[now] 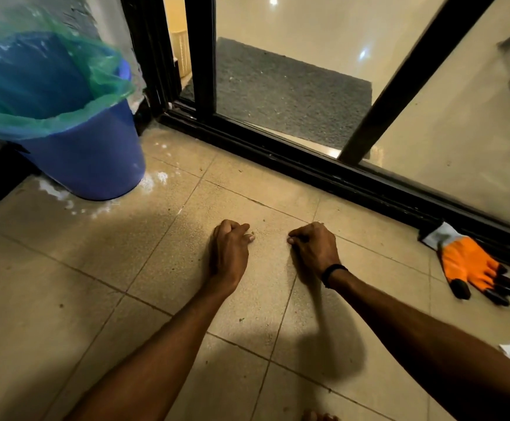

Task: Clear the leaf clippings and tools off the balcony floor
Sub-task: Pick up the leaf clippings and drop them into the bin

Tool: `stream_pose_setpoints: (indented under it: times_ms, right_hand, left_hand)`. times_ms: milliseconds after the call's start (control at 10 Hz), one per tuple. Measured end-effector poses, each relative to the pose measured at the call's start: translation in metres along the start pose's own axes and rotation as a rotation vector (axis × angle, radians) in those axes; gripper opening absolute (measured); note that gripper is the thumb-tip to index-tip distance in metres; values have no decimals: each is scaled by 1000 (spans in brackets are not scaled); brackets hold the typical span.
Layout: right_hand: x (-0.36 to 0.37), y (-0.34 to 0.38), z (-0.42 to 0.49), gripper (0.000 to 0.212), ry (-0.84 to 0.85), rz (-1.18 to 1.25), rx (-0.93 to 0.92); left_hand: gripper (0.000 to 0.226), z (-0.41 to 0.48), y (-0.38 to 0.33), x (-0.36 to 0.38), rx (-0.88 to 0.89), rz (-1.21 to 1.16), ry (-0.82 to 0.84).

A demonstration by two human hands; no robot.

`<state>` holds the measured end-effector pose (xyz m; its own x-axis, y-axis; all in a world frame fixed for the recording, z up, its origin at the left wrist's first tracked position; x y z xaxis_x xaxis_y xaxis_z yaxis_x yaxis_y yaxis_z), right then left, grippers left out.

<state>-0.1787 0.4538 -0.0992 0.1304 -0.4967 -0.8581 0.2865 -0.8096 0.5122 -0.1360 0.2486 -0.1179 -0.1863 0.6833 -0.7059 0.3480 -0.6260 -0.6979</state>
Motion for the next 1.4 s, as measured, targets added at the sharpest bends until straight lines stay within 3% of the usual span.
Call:
stream_pose_setpoints:
  times_ms: [200, 300, 400, 600, 800, 1000, 1100, 1200, 1300, 1400]
  right_hand:
    - [12, 2, 8, 12, -16, -169, -53]
    - [15, 7, 17, 14, -12, -126, -47]
    - [22, 23, 36, 13, 3, -36, -49]
    - [28, 37, 44, 15, 4, 20, -86]
    - [32, 47, 53, 24, 61, -45, -208]
    - [37, 53, 61, 21, 115, -207, -281]
    - [35, 51, 78, 21, 104, -175, -193]
    - [28, 53, 108, 20, 28, 51, -6]
    - [18, 72, 129, 22, -47, 253, 54]
    - [-11, 141, 158, 22, -139, 500, -47]
  left_hand:
    - [17, -4, -5, 5, 62, 63, -45]
    - [13, -5, -9, 5, 35, 44, -47]
    - [2, -5, -14, 6, 119, 128, -147]
    - [7, -2, -20, 5, 123, 215, -206]
    - [7, 10, -8, -20, -77, 31, -241]
    - [8, 12, -11, -56, -90, -90, -301]
    - [9, 11, -19, -74, -70, -139, -330]
    - [16, 16, -38, -128, -68, -225, -400]
    - [21, 27, -52, -193, -32, -253, -544]
    - [29, 49, -57, -311, 36, -227, -878]
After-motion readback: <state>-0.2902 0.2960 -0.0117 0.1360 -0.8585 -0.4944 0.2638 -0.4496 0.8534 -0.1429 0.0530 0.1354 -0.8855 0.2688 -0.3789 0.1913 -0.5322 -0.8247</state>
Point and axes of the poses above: each hand's wrist, its own z-axis towards the middle knuckle, its own x-axis out of the palm, y = z × x, the point moved 6 cm from there along z, towards the middle knuckle, and after that the axes turned 13 degrees about -x, right-handed, at the moved point
